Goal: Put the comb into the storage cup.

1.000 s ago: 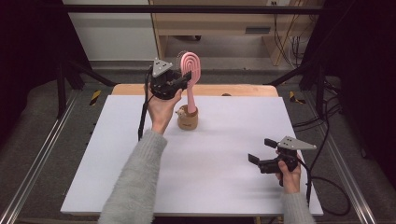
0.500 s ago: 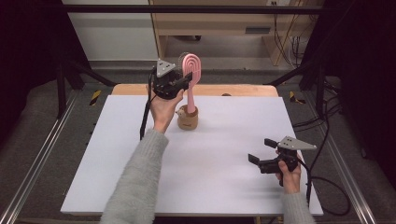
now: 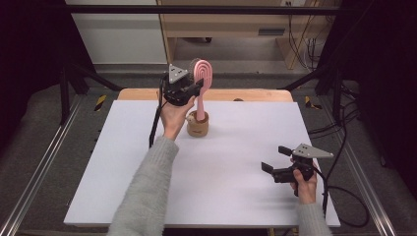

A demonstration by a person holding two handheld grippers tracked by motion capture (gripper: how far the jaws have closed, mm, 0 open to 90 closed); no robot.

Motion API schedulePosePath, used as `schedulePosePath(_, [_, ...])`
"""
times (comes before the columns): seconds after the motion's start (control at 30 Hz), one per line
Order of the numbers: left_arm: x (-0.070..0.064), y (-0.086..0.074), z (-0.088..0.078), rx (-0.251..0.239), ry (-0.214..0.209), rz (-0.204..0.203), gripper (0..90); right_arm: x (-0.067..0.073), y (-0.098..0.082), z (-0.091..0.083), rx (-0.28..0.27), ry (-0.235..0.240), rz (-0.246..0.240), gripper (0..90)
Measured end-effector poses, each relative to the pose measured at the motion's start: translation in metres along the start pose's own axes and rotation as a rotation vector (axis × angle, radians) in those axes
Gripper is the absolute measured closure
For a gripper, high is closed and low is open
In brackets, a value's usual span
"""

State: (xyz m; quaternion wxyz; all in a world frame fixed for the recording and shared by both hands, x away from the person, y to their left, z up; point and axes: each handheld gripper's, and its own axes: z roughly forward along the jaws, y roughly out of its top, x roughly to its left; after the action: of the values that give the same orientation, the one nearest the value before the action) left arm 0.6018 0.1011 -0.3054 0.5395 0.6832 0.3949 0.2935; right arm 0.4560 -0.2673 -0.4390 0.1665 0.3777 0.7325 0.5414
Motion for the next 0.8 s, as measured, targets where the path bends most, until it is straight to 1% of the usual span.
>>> schedulePosePath(0.13, [0.002,-0.004,0.002,0.006,0.002,-0.002,64.2,0.0,0.0,0.0,0.0,-0.001,0.0,0.9])
schedulePosePath(0.43, [0.003,-0.01,0.006,0.014,-0.001,0.008,64.2,0.0,0.0,0.0,0.001,0.001,0.002,0.9])
schedulePosePath(0.6, [0.004,-0.014,0.008,0.02,0.004,0.01,64.2,0.0,0.0,0.0,0.002,0.001,0.002,0.9])
schedulePosePath(0.8, [0.002,-0.018,0.011,0.024,0.01,0.037,64.2,0.0,0.0,0.0,0.001,-0.001,0.002,0.9])
